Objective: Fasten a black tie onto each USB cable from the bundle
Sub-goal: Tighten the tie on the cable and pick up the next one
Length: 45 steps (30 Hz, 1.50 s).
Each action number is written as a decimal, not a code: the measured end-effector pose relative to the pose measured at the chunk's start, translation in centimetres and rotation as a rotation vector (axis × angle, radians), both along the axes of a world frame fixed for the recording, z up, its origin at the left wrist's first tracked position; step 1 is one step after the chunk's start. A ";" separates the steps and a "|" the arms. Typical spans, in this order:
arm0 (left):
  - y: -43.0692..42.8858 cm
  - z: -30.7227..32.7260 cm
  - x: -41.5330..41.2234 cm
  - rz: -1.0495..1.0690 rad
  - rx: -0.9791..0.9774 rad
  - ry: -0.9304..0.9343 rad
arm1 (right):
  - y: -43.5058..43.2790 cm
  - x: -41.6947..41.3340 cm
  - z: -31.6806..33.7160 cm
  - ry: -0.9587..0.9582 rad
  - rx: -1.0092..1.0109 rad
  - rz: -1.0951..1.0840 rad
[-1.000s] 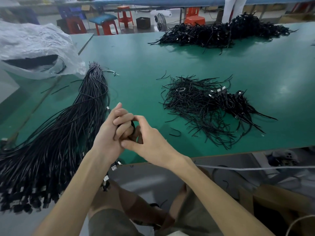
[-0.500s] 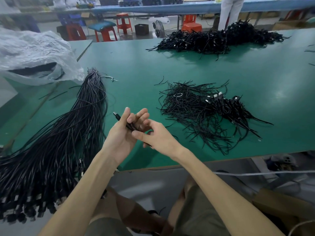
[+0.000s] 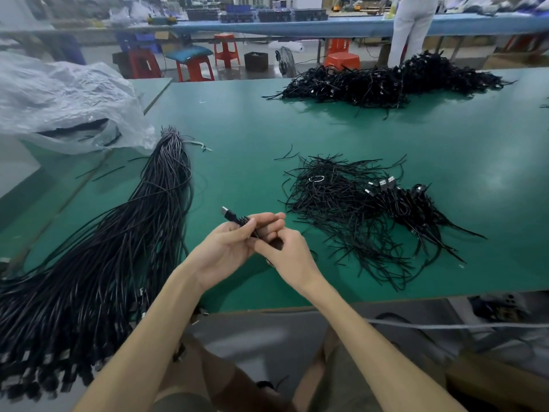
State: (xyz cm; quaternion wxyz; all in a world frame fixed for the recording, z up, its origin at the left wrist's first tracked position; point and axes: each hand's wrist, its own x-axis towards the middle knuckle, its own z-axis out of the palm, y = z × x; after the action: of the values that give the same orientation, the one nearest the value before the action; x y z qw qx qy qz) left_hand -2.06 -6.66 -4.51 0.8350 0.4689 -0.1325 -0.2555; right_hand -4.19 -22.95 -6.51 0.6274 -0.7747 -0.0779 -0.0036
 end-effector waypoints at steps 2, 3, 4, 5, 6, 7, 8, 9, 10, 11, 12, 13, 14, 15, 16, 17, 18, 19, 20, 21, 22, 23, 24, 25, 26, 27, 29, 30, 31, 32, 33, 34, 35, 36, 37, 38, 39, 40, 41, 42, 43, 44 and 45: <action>0.4 -0.2 -0.2 0.006 0.033 -0.026 | 0.2 -0.1 0.0 -0.011 0.006 0.005; 0.4 -0.2 -0.2 0.015 0.050 -0.039 | 0.3 0.0 -0.1 -0.012 0.018 0.004; 0.4 -0.2 -0.2 0.029 0.071 -0.053 | 0.3 0.0 -0.1 -0.014 0.028 0.002; 0.4 -0.2 -0.2 0.044 0.095 -0.070 | 0.3 0.0 -0.1 -0.020 0.034 0.001; 0.3 -0.3 -0.3 0.060 0.120 -0.087 | 0.3 0.1 -0.1 -0.026 0.042 0.000; 0.2 -0.4 -0.3 0.076 0.140 -0.102 | 0.3 0.1 -0.2 -0.032 0.050 0.001; 0.2 -0.5 -0.3 0.090 0.154 -0.115 | 0.2 0.1 -0.1 -0.037 0.053 0.001; 0.1 -0.6 -0.4 0.101 0.161 -0.127 | 0.2 0.1 -0.2 -0.039 0.054 0.001; 0.1 -0.7 -0.4 0.104 0.164 -0.138 | 0.2 0.0 -0.1 -0.037 0.057 0.002; 0.1 -0.7 -0.4 0.100 0.164 -0.147 | 0.2 0.0 -0.1 -0.034 0.068 0.002; 0.1 -0.7 -0.4 0.096 0.161 -0.150 | 0.2 0.0 0.0 -0.033 0.087 0.001; 0.0 -0.7 -0.4 0.095 0.156 -0.145 | 0.2 0.0 -0.1 -0.037 0.106 -0.008; 0.1 -0.7 -0.3 0.101 0.152 -0.135 | 0.1 0.0 0.0 -0.040 0.116 -0.032; 0.1 -0.8 -0.2 0.118 0.152 -0.123 | 0.0 0.0 0.0 -0.040 0.112 -0.067; 0.1 -0.8 -0.2 0.143 0.160 -0.118 | -0.2 0.0 0.1 -0.037 0.104 -0.099; 0.2 -1.0 -0.1 0.165 0.175 -0.124 | -0.3 0.1 0.1 -0.039 0.092 -0.110; 0.2 -1.1 0.0 0.177 0.193 -0.138 | -0.3 0.1 0.1 -0.051 0.059 -0.098; 0.2 -1.2 0.0 0.181 0.210 -0.153 | -0.2 0.1 0.0 -0.069 0.008 -0.074; 0.2 -1.3 -0.1 0.183 0.221 -0.163 | -0.1 0.0 0.0 -0.080 -0.034 -0.053; 0.1 -1.3 -0.1 0.189 0.226 -0.162 | 0.0 0.0 0.0 -0.078 -0.046 -0.047; 0.0 -1.3 -0.2 0.197 0.224 -0.155 | 0.0 0.0 0.1 -0.069 -0.046 -0.048; -0.1 -1.3 -0.2 0.204 0.219 -0.145 | 0.0 0.0 0.1 -0.065 -0.051 -0.052; -0.2 -1.3 -0.3 0.211 0.213 -0.134 | -0.1 0.0 0.1 -0.068 -0.067 -0.051; -0.2 -1.3 -0.3 0.216 0.209 -0.129 | -0.1 0.0 0.1 -0.073 -0.089 -0.045; -0.2 -1.3 -0.4 0.221 0.208 -0.132 | -0.1 -0.1 0.1 -0.078 -0.112 -0.037; -0.3 -1.3 -0.4 0.227 0.215 -0.141 | 0.0 -0.1 0.2 -0.082 -0.141 -0.028; -0.3 -1.2 -0.4 0.252 0.251 -0.166 | 0.3 -0.2 0.1 -0.085 -0.223 0.004; -0.4 -1.2 -0.5 0.264 0.274 -0.177 | 0.5 -0.1 0.1 -0.075 -0.268 0.023; -0.4 -1.1 -0.5 0.274 0.295 -0.183 | 0.7 -0.1 0.0 -0.057 -0.321 0.038; -0.4 -1.1 -0.5 0.282 0.311 -0.181 | 0.8 -0.1 0.0 -0.042 -0.376 0.048; -0.4 -1.0 -0.5 0.283 0.322 -0.177 | 1.0 -0.1 0.0 -0.035 -0.423 0.055; -0.4 -1.0 -0.5 0.280 0.329 -0.174 | 1.1 -0.2 -0.1 -0.036 -0.457 0.063; -0.4 -1.0 -0.5 0.271 0.333 -0.172 | 1.2 -0.2 -0.1 -0.042 -0.476 0.070; -0.3 -1.0 -0.5 0.263 0.334 -0.168 | 1.1 -0.3 0.0 -0.047 -0.487 0.074; -0.3 -1.0 -0.5 0.260 0.330 -0.161 | 1.1 -0.3 0.0 -0.050 -0.490 0.075; -0.3 -1.0 -0.5 0.264 0.323 -0.149 | 1.1 -0.3 0.0 -0.051 -0.489 0.075; -0.3 -0.9 -0.5 0.271 0.313 -0.135 | 1.0 -0.3 0.0 -0.050 -0.486 0.077; -0.2 -0.9 -0.5 0.275 0.303 -0.125 | 1.0 -0.3 0.1 -0.047 -0.483 0.078; -0.2 -0.9 -0.5 0.268 0.294 -0.124 | 1.0 -0.3 0.1 -0.044 -0.486 0.080; -0.2 -1.0 -0.5 0.255 0.290 -0.130 | 1.0 -0.4 0.2 -0.045 -0.500 0.084; -0.2 -1.0 -0.6 0.238 0.294 -0.144 | 1.0 -0.4 0.2 -0.053 -0.526 0.089; -0.2 -1.0 -0.7 0.220 0.308 -0.163 | 1.0 -0.5 0.2 -0.066 -0.560 0.096; -0.2 -1.0 -0.8 0.204 0.325 -0.182 | 1.0 -0.5 0.2 -0.078 -0.589 0.102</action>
State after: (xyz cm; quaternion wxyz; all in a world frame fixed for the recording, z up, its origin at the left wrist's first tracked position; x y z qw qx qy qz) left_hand -2.89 -6.85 -5.54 0.7546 0.6295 -0.1163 -0.1444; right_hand -4.69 -21.92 -6.32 0.3718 -0.9177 -0.1384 0.0209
